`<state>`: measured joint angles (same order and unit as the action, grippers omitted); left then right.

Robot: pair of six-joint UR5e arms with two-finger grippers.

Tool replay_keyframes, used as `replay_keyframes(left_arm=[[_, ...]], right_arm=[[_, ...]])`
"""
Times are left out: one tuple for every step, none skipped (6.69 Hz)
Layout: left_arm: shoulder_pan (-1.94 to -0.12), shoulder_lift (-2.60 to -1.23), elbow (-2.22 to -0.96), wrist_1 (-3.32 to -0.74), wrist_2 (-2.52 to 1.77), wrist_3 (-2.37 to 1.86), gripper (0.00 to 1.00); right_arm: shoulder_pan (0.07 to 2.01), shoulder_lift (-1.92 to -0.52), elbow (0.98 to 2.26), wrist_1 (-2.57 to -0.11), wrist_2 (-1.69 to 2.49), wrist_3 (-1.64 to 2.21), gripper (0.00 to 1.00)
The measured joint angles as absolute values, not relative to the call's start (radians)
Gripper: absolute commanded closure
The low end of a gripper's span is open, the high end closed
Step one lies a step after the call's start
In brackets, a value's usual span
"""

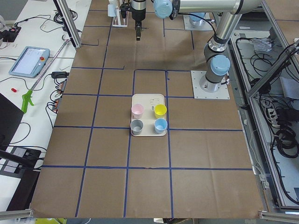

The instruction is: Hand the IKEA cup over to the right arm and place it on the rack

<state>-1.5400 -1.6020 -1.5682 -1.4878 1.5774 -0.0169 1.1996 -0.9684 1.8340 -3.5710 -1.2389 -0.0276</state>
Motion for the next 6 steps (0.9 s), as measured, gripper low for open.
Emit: replay_keyframes(left_arm=[[-1.54,-1.611,-1.559,-1.49,1.578,-0.017,0.0],[-1.54,-1.617,-1.555,-1.492,1.578,-0.017,0.0],[-1.541,-1.616,-1.56,-1.493,1.579,-0.017,0.0],[-1.541,-1.612,-1.57,-1.491,1.581,-0.017,0.0],[-1.541,-1.609,-1.575,-1.488,1.583,-0.017,0.0],[-1.542,-1.608,-1.577,-1.487,1.584,-0.017,0.0]], right_arm=[[1.2,-0.983,1.831,-3.553,-1.24,-0.027,0.0],[1.2,-1.009,1.826,-3.515,-1.244,-0.028,0.0],[1.2,-1.042,1.818,-3.457,-1.248,-0.027,0.0],[1.201,-1.089,1.803,-3.346,-1.249,-0.024,0.0],[1.201,-1.152,1.791,-3.19,-1.25,-0.022,0.0],[1.205,-1.221,1.784,-3.029,-1.25,-0.022,0.0]])
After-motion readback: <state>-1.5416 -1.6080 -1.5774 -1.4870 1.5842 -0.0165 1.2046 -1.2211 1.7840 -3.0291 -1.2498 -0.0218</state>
